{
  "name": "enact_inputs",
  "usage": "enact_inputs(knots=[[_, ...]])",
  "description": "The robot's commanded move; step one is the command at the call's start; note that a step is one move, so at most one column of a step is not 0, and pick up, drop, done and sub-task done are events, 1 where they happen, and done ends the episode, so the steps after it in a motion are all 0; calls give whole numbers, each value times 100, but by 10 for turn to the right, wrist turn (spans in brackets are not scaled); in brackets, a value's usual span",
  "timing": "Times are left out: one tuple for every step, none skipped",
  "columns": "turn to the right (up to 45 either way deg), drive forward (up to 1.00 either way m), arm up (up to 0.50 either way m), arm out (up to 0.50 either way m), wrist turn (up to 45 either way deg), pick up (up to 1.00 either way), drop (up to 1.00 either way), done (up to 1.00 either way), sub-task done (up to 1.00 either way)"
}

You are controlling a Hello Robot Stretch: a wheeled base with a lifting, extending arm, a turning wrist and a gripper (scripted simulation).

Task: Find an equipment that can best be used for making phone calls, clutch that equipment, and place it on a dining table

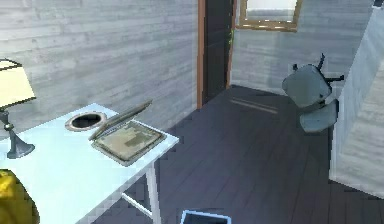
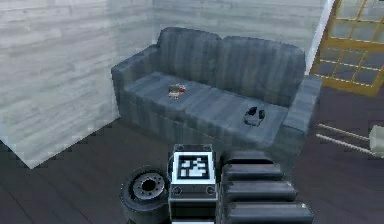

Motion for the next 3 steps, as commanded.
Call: enact_inputs(knots=[[-120, 0, 0, 0, 0, 0, 0, 0, 0], [150, 0, 0, 0, 0, 0, 0, 0, 0], [-180, 0, 0, 0, 0, 0, 0, 0, 0]])
